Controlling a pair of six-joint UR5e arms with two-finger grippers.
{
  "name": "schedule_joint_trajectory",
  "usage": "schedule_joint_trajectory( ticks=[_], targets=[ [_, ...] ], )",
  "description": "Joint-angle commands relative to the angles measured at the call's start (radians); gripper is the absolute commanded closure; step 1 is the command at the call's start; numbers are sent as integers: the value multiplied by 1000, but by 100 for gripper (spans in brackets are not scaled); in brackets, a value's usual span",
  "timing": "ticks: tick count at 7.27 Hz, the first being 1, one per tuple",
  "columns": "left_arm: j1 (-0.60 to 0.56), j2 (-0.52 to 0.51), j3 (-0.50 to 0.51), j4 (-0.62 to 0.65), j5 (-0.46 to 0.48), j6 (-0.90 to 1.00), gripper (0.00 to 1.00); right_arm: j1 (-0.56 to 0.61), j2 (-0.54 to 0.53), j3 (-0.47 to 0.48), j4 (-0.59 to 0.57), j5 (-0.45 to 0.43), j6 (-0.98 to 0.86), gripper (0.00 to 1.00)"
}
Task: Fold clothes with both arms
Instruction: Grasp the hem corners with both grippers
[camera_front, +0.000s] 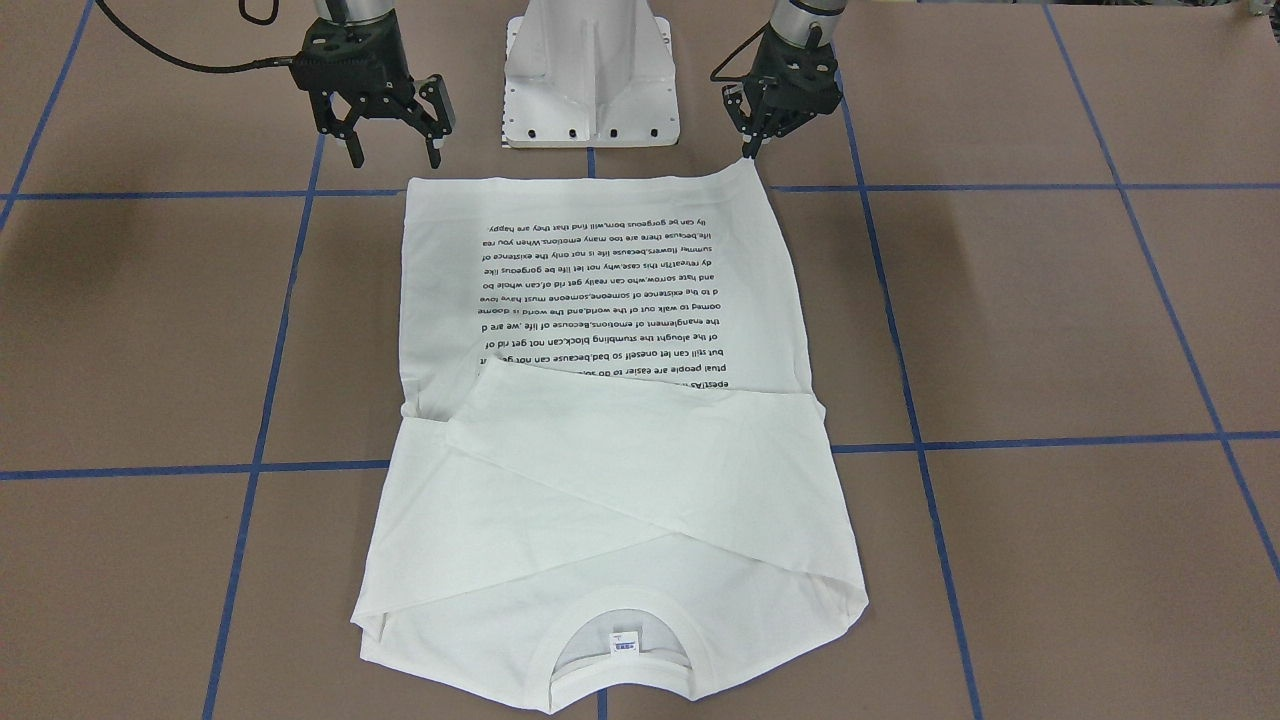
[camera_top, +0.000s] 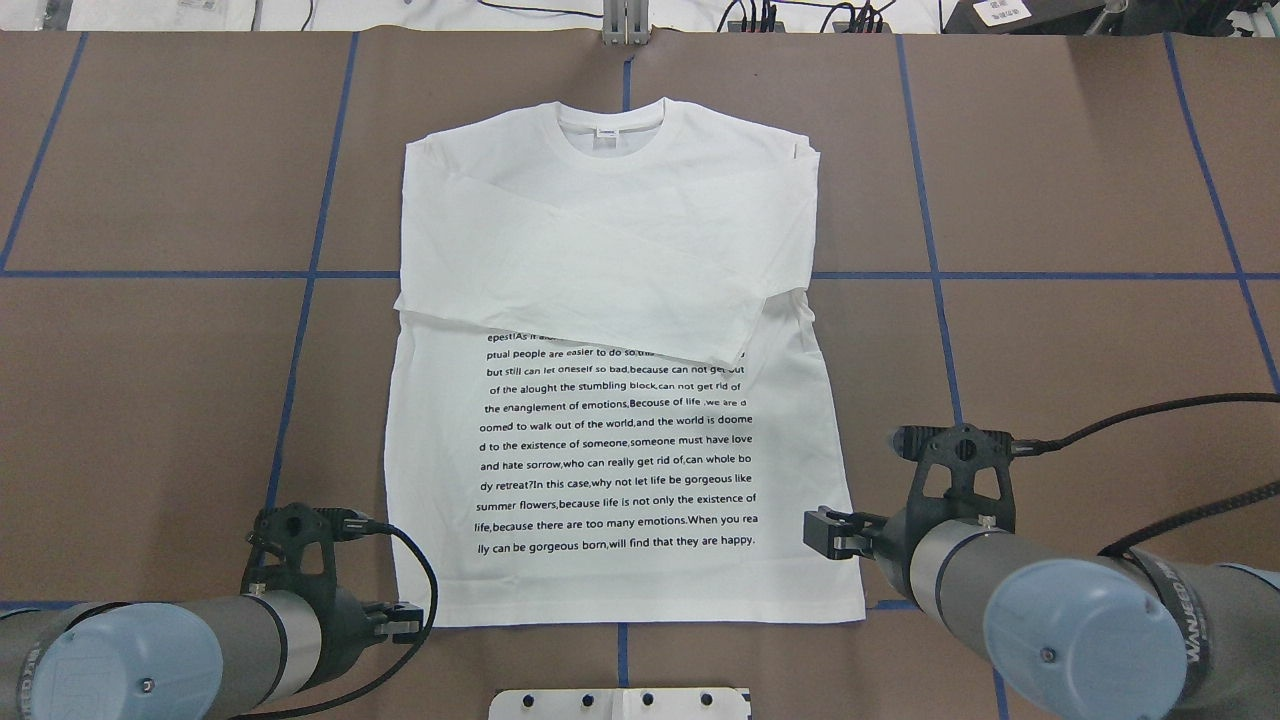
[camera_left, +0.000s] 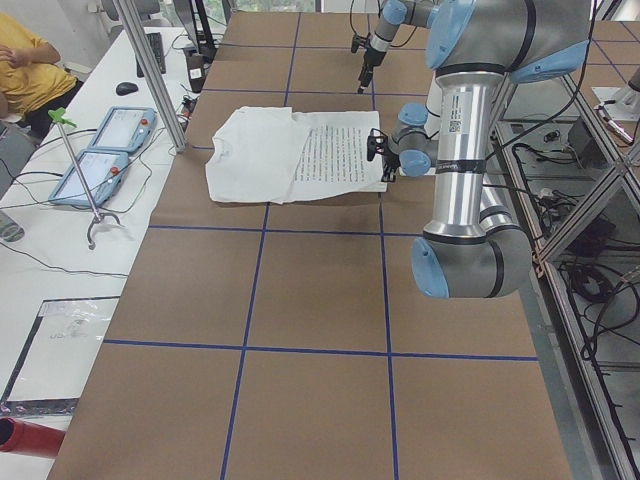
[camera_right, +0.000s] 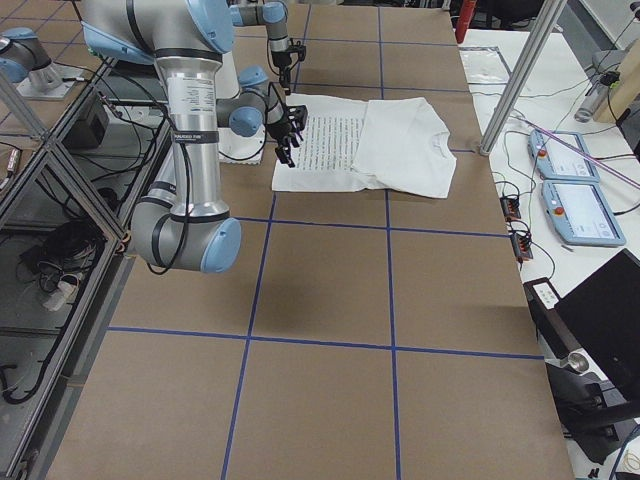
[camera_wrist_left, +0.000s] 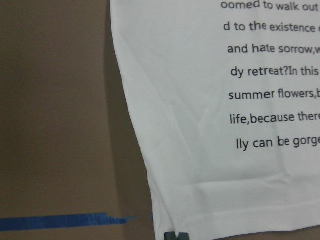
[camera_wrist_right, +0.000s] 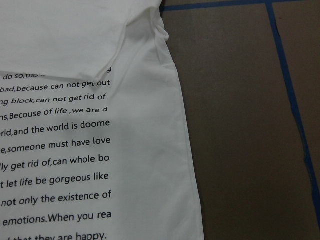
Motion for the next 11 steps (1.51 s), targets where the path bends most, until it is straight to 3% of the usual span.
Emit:
schedule_joint_trajectory(
  ticks=[1, 3, 8, 11],
  targets=[
    [0, -3, -28, 0, -2, 1, 100, -96, -125, -64, 176, -128, 58, 11],
    [0, -3, -32, 0, -2, 1, 100, -157, -119, -80, 173, -182, 92, 41],
    [0, -3, -32, -2, -3, -1, 100, -196, -55, -191, 167, -246, 99, 41],
    [0, -3, -33, -2, -3, -1, 100, -210, -50, -195, 165, -262, 101, 42]
  ],
)
